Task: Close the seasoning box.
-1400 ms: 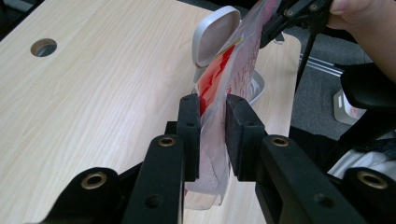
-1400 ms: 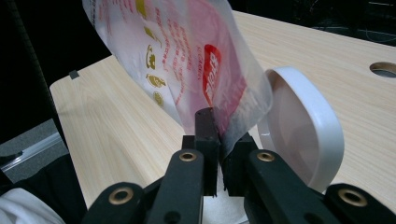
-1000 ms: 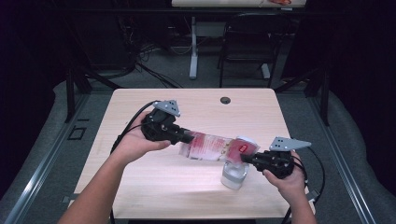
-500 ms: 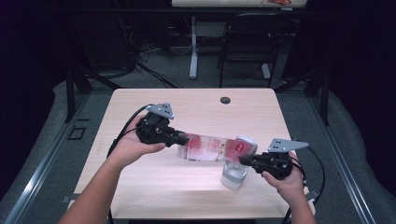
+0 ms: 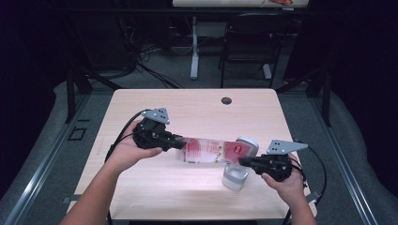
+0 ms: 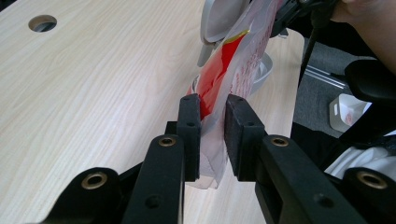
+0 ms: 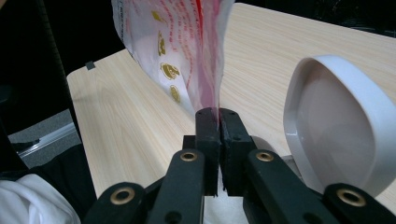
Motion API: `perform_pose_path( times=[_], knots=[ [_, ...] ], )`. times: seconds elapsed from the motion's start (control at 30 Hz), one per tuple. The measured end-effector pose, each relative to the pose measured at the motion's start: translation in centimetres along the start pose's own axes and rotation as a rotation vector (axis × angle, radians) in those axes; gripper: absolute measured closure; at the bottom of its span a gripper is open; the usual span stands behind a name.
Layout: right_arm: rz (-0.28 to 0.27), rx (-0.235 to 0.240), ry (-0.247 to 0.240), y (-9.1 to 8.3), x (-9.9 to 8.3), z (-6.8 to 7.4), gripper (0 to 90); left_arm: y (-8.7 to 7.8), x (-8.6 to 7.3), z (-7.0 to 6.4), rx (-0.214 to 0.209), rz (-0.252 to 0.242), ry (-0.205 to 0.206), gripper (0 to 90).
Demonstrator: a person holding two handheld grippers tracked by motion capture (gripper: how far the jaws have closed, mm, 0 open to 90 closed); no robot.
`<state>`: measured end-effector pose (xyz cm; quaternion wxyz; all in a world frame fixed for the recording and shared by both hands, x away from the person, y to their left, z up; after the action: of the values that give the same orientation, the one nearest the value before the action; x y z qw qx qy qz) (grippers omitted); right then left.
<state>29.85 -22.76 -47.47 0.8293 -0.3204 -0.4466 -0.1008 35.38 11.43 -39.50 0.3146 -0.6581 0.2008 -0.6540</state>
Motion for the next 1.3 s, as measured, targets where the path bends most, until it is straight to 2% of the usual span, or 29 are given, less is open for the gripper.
perform_pose_path(
  times=[0.77,1.13,1.3],
  knots=[
    [-0.017,0.007,0.014,0.5,0.5,0.7,88.6,0.5,-3.6,-0.2,-0.002,-0.035,-0.054,75.8],
    [-0.017,0.036,0.023,0.9,0.6,1.1,89.1,1.0,-4.9,-0.3,0.0,-0.013,-0.071,75.3],
    [-0.01,0.034,0.019,1.0,0.7,1.2,89.2,1.1,-5.4,-0.3,0.0,-0.015,-0.077,75.2]
  ],
)
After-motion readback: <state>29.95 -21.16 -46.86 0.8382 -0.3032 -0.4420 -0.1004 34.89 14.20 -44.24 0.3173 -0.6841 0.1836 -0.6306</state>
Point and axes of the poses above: each handheld gripper's, and its own axes: y roughly forward along the jaws, x roughly out of its top, z roughly to its left, the point moved 2 cm from there along y, roughly forward along the jaws, and after that the axes turned 15 degrees about y, right-handed, at the moved point
